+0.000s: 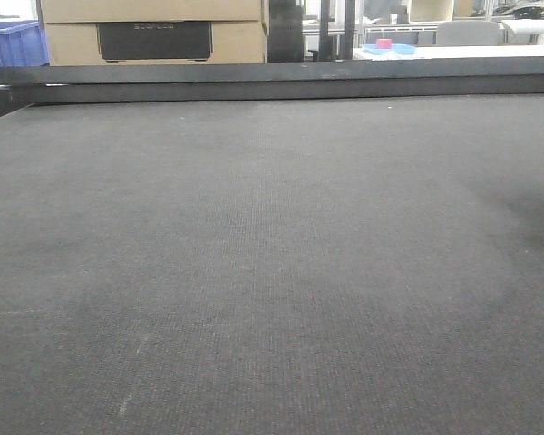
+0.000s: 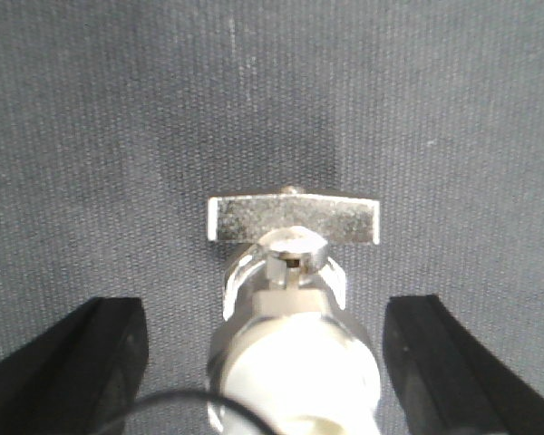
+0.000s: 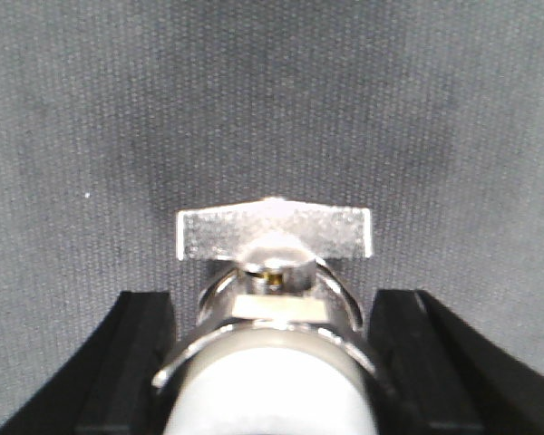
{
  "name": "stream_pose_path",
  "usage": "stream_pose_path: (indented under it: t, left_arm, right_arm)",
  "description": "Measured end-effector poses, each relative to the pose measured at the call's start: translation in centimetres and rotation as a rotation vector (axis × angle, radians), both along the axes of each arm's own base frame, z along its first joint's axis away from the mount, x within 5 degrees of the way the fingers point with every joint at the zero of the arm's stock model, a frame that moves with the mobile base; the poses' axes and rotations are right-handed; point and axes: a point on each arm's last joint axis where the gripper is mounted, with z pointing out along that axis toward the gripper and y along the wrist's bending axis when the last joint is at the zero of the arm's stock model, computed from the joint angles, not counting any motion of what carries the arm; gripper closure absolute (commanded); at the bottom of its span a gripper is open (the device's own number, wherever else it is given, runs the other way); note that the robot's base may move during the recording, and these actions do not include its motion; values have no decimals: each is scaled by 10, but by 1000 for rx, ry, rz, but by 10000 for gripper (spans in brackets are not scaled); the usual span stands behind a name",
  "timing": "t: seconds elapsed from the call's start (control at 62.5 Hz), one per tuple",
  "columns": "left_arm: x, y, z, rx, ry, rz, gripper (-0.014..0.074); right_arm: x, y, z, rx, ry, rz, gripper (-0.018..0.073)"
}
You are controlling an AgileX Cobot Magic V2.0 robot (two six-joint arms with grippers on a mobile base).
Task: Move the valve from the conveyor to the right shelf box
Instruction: 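Lower the left gripper around the other silver valve and close it, then lift both held valves up off the conveyor belt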
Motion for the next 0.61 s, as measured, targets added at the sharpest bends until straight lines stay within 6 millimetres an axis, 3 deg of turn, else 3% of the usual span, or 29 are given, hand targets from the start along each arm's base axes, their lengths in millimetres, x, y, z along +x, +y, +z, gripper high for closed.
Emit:
stream_pose_path:
  t: [0.464, 0.56, 0.608]
  left_arm:
    - [6, 0, -15, -6, 43, 2, 170]
    - [6, 0, -15, -9, 42, 3, 234]
    - [5, -1, -16, -20, 46, 7, 324]
  right_arm:
    - [1, 0, 0, 1, -15, -2, 721]
    - [2, 0, 0, 1, -17, -2, 721]
    - [2, 0, 0, 1, -17, -3, 721]
